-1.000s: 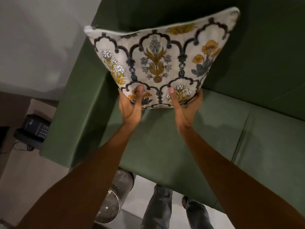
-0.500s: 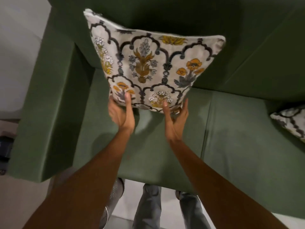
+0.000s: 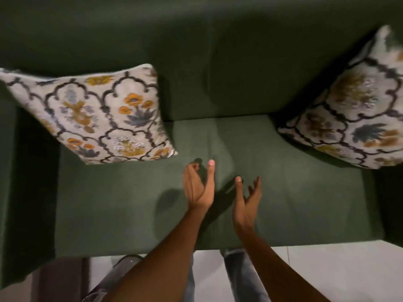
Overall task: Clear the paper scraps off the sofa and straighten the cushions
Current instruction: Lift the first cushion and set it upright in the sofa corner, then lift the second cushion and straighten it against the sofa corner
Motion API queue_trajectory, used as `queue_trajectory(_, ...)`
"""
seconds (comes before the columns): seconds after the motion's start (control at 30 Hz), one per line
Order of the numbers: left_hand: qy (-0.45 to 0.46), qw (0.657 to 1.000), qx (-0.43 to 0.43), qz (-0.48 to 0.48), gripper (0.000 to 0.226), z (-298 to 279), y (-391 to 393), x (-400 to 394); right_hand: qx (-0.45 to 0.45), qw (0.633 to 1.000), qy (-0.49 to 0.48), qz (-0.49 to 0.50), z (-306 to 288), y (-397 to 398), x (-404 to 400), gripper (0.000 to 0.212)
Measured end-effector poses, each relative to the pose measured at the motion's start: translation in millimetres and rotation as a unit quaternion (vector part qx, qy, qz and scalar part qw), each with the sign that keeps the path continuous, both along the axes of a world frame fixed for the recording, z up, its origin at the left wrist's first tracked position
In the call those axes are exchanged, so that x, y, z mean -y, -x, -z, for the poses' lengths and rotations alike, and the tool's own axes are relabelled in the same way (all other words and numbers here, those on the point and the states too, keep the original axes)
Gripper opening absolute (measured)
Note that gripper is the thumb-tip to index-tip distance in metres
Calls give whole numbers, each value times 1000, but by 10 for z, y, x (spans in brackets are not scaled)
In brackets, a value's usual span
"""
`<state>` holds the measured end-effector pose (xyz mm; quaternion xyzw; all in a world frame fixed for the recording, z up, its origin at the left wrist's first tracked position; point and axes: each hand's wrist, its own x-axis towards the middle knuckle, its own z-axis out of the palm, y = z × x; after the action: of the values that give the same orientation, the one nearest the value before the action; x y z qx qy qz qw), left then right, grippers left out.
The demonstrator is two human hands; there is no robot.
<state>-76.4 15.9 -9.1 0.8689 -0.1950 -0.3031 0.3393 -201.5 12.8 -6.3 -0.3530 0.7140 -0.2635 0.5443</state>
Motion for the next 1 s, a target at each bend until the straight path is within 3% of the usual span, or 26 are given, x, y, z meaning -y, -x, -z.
queue_trajectory(0.07, 5, 999, -8, 38, 81, -6, 13, 178, -10, 1000, 8, 22, -27, 120, 111, 99)
queue_trajectory(0.23, 41, 986, -36, 160, 110, -232, 1117, 1212, -50, 988, 49, 137, -47, 1388, 953, 104)
queue_trajectory(0.4, 74, 963, -113, 235, 108, -227, 1893, 2088, -64, 967, 101, 224, -74, 2214, 1681, 114)
queue_trajectory(0.5, 101, 961, -145, 213, 102, -189, 2145, 2497, -39, 954, 119, 273, -66, 2533, 2105, 117)
queue_trajectory(0.63, 83, 963, -183, 177, 106, -86, 2241, 2769, 4, 955, 131, 267, -44, 2596, 2471, 119)
queue_trajectory(0.8, 116, 972, -141, 151, 103, 21, 2319, 2717, 79, 947, 163, 267, -34, 2409, 2600, 109)
queue_trajectory(1.0, 124, 988, 21, 94, 102, 58, 1996, 2170, 148, 967, 124, 169, -54, 2012, 2630, 104)
